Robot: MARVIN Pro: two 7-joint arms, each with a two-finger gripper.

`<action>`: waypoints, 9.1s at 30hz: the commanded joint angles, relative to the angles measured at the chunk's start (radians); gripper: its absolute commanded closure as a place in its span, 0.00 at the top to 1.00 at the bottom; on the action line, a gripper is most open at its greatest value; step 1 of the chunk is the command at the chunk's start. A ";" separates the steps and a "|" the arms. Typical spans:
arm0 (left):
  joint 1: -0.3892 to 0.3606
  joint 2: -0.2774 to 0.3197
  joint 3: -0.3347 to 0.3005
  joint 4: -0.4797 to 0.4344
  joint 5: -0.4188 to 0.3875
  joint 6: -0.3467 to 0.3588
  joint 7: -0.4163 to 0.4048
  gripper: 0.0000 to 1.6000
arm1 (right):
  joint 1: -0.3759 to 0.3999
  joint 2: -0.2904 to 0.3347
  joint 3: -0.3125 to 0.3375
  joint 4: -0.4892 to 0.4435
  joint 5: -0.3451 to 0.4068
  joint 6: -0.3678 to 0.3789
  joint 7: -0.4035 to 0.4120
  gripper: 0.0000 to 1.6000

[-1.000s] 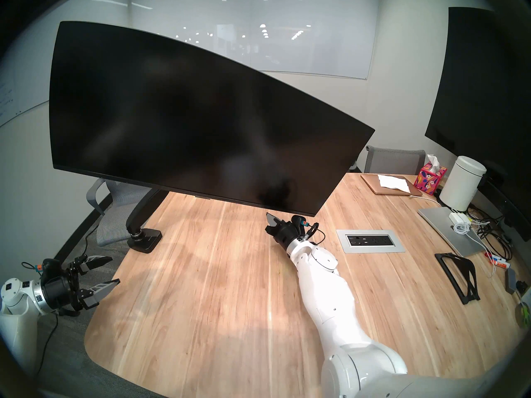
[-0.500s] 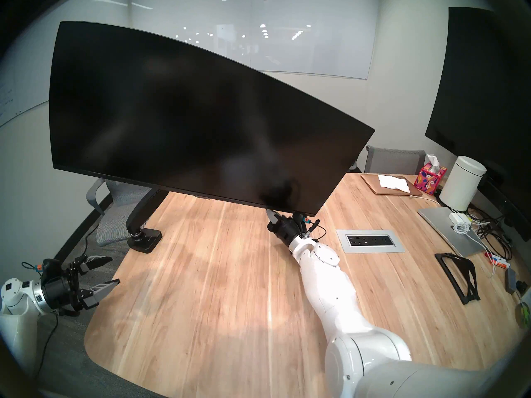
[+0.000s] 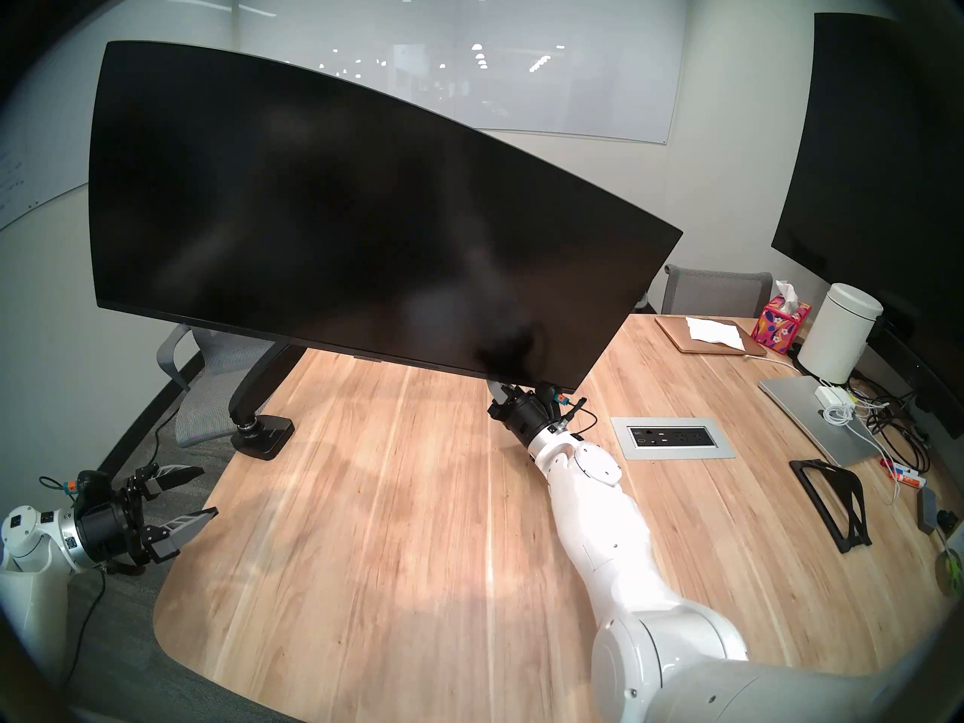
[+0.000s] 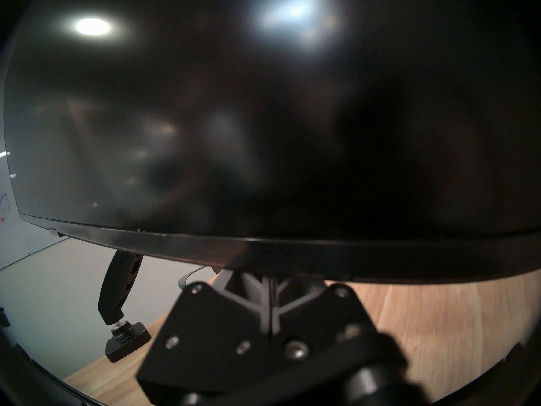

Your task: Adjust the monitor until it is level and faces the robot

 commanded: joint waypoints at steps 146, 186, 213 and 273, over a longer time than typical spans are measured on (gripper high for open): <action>0.002 -0.002 -0.006 -0.009 -0.003 0.001 0.001 1.00 | -0.195 -0.049 0.177 -0.607 -0.201 0.224 -0.022 0.00; 0.003 -0.002 -0.007 -0.010 -0.003 0.002 0.002 1.00 | -0.204 -0.045 0.163 -0.583 -0.245 0.262 -0.071 0.00; 0.002 -0.002 -0.006 -0.009 -0.003 0.001 0.001 1.00 | -0.186 -0.046 0.185 -0.644 -0.243 0.263 -0.056 0.00; 0.001 -0.001 -0.005 -0.007 -0.003 0.000 0.000 1.00 | -0.153 -0.092 0.226 -0.713 -0.308 0.284 0.000 0.00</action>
